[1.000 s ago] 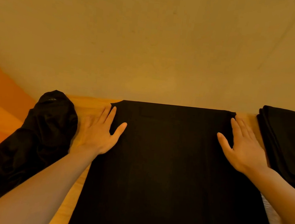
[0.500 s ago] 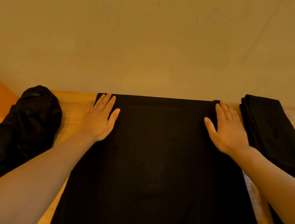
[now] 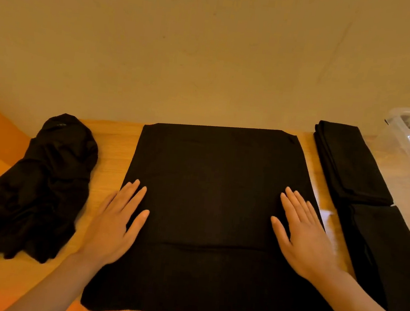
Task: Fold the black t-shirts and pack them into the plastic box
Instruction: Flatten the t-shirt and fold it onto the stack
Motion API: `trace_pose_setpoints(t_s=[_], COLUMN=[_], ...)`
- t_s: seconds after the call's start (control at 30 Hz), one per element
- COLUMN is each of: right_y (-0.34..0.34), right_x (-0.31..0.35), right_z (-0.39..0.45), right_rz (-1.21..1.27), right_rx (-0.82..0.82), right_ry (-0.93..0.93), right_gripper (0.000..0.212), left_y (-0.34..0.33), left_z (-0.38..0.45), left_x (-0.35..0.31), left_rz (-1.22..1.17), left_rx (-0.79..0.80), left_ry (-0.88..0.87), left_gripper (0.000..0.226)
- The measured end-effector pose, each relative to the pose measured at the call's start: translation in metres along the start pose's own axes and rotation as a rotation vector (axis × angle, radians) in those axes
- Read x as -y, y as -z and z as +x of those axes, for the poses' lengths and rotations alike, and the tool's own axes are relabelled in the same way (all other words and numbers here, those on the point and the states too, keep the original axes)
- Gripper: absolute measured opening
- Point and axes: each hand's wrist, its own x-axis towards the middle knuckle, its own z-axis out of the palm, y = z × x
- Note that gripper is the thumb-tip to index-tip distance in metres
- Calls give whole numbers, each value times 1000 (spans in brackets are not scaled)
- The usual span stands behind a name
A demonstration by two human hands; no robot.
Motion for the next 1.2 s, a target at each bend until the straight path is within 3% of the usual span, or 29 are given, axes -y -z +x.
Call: trace_pose_setpoints(t_s=[0.13, 0.33, 0.5, 0.57, 0.63, 0.73, 0.83, 0.9, 1.03, 1.2], right_y=[8, 3, -17, -26, -32, -38, -41, -45, -53, -46], right_x=[9, 10, 1, -5, -9, -11, -6, -3, 1, 14], right_z=[-23, -89, -134, -145, -154, -172, -192, -199, -191, -181], right_rz=[86, 75, 36, -34, -80, 41, 220, 303, 432, 737], right_rx=[-68, -81, -41, -66, -123, -293, -414, -369, -219, -283], right_ry=[87, 292, 315, 301, 298, 242, 8, -169, -473, -582], right_gripper=[57, 49, 58, 66, 67, 55, 35, 22, 43, 40], left_y=[12, 18, -11, -22, -24, -26, -26, -29, -24, -16], left_z=[-17, -87, -144, -152, -153, -160, -187, -202, -194, -177], left_x=[-1, -11, 6, 15, 25, 28, 8, -3, -23, -38], left_rz=[3, -42, 197, 273, 305, 182, -92, -274, -669, -1028], left_rx=[-55, 41, 123, 91, -9, -179, -289, -280, -204, -120], left_ry=[-30, -430, -519, -412, -324, -205, 179, 403, 609, 699], left_gripper=[65, 54, 96, 115, 119, 98, 70, 57, 53, 25])
